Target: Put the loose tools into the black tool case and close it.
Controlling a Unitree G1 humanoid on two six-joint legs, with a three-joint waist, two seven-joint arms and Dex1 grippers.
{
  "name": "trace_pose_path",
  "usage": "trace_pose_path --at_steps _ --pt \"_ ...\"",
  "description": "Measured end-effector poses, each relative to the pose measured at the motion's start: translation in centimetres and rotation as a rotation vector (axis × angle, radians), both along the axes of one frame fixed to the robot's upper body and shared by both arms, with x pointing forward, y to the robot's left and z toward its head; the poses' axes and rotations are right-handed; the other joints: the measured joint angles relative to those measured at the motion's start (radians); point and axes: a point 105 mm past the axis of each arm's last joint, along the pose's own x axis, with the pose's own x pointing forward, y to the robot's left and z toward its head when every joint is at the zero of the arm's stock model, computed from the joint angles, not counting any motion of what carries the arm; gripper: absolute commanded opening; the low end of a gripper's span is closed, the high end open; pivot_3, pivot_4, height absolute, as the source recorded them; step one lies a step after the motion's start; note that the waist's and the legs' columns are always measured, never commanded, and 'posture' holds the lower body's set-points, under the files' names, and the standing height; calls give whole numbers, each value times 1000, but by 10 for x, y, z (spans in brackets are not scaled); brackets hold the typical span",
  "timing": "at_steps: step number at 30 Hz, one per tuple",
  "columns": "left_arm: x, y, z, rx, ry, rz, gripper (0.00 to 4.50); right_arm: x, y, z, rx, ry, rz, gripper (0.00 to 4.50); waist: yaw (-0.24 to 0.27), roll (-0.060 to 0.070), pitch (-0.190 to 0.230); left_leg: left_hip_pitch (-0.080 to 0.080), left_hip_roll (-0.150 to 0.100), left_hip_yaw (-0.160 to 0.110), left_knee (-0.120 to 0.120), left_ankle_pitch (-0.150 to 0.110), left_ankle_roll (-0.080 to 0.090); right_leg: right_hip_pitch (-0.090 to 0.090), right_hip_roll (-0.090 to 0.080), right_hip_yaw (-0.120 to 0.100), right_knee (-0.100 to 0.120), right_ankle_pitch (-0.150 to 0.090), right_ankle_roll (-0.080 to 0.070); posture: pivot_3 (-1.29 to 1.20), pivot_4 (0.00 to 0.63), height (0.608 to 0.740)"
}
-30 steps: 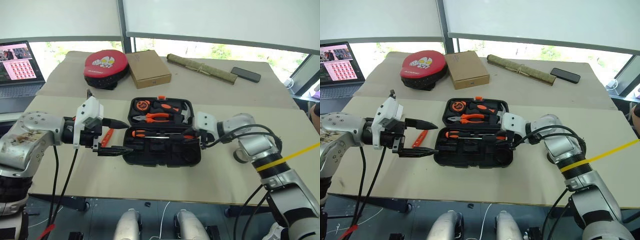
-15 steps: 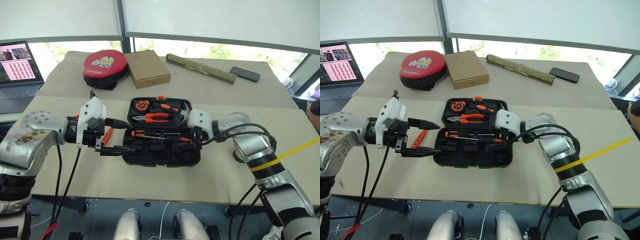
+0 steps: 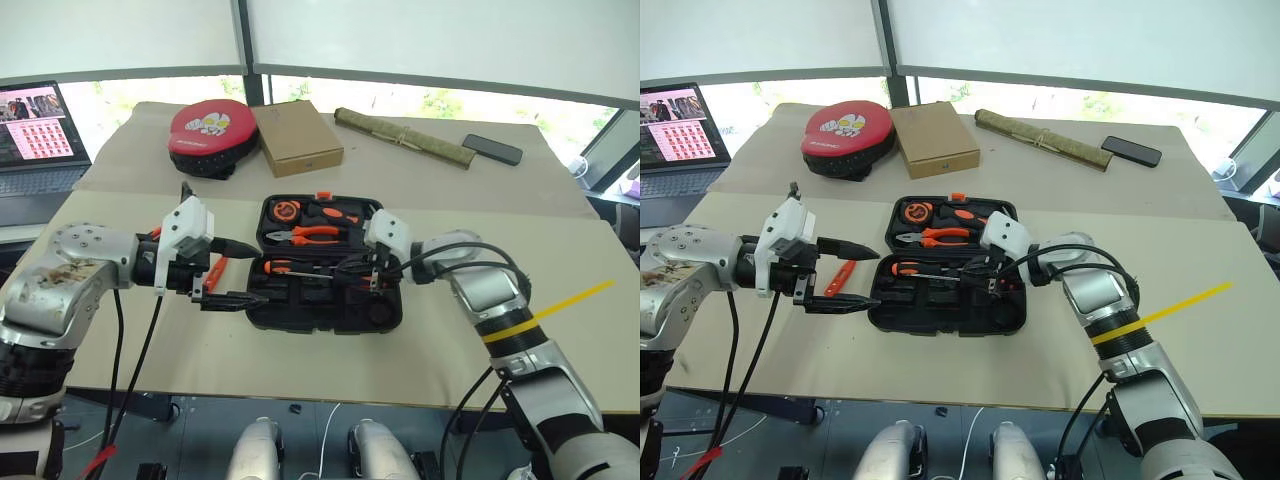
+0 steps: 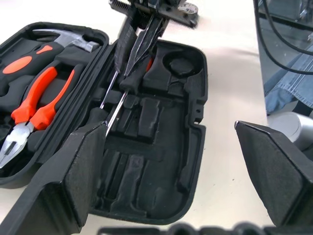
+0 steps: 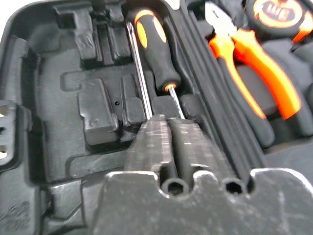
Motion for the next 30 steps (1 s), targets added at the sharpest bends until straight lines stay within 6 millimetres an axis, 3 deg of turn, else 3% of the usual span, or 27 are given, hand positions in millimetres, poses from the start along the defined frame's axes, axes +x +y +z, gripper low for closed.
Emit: trace_pose_path --at_steps 9,21,24,26,30 --pt "0 0 0 7 -3 -4 4500 5 7 -9 -161 -108 -9 27 -1 0 0 1 0 0 0 0 0 0 0 0 0 0 0 0 150 740" --pt "3 2 -1 4 -16 3 4500 1 8 -4 -152 -123 -16 27 0 0 0 0 0 0 0 0 0 0 0 0 0 0 0 0 150 740" --pt "4 3 -2 7 -18 12 4500 4 12 13 -77 -119 -29 27 -1 0 0 0 0 0 0 0 0 0 0 0 0 0 0 0 150 740" --pt "6 6 -4 10 -21 36 4500 4 12 38 18 -126 -30 27 0 0 0 0 0 0 -1 0 0 0 0 0 0 0 0 0 150 740" --pt "5 25 -16 5 8 157 4500 -18 3 81 157 -112 56 1216 0 0 0 0 0 0 -3 0 0 -1 0 -1 0 0 0 0 150 740"
